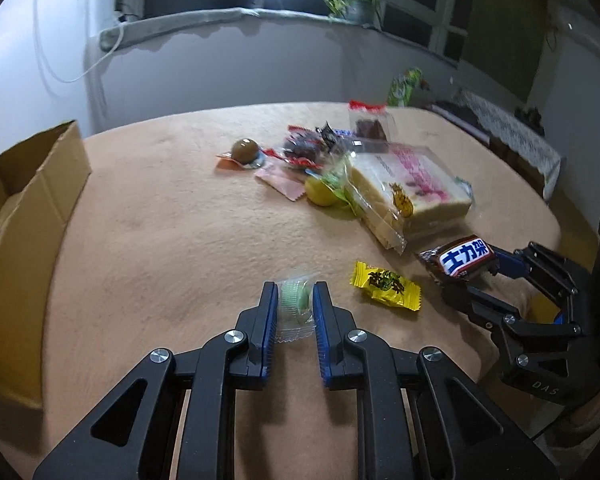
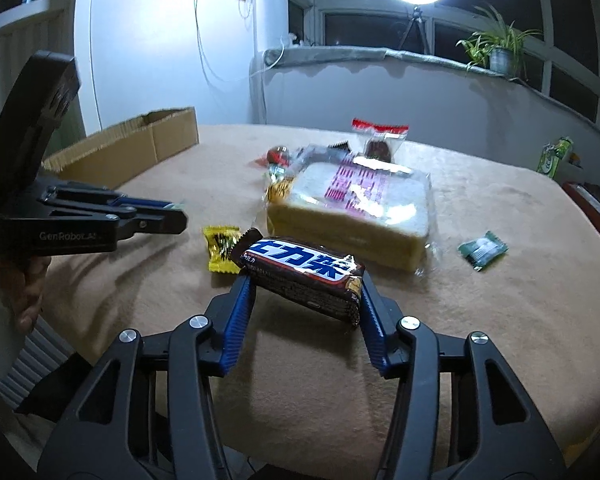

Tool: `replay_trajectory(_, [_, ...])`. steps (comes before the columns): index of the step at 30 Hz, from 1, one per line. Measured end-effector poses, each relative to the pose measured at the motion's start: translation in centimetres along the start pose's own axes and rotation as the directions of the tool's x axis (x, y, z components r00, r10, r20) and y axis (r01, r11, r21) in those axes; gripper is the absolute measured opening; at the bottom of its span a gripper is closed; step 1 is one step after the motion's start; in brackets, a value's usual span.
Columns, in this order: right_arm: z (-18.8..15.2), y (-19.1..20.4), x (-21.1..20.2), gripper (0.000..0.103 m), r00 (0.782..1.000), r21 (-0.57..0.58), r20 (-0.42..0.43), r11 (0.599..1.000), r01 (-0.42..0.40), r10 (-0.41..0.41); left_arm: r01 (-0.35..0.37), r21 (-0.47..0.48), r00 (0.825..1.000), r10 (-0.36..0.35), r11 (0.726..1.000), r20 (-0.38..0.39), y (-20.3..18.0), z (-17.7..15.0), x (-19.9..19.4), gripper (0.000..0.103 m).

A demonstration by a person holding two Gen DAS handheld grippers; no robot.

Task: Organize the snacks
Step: 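Grasp the chocolate bar with the right tool while the left tool grasps the clear candy, then carry both items to the cardboard box and open both tools to drop them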

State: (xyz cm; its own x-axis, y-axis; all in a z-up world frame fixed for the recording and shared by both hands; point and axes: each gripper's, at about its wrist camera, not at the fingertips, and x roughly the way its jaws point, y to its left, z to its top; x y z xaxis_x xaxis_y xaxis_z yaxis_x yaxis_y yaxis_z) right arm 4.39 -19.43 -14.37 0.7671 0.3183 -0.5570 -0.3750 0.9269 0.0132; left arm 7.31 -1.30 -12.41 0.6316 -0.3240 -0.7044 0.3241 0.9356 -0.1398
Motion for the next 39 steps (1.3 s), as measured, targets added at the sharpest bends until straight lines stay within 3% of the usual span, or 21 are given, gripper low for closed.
replay_trajectory(12, [2.7, 0.2, -1.9, 0.052, 0.999, 0.043, 0.047, 0.999, -0.015, 0.013, -0.027, -0.052, 0.99, 0.034, 0.998, 0.14, 0.7, 1.0, -6.3, 0.016])
replay_trajectory(22, [7.5, 5.8, -0.6, 0.052, 0.993, -0.035, 0.07, 0.995, -0.096, 0.098, -0.147, -0.129, 0.954, 0.175, 0.981, 0.243, 6.7, 1.9, -12.2, 0.016])
replay_trajectory(31, [11.0, 14.1, 3.0, 0.052, 0.975, -0.159, 0.041, 0.964, -0.212, 0.221, -0.218, -0.246, 0.929, 0.278, 0.944, 0.245, 13.4, 0.5, -13.8, 0.016])
replay_trajectory(39, [13.8, 20.9, 7.4, 0.052, 0.952, -0.242, -0.006, 0.923, -0.3, 0.308, -0.26, -0.338, 0.926, 0.332, 0.905, 0.178, 19.4, -1.4, -12.9, 0.016])
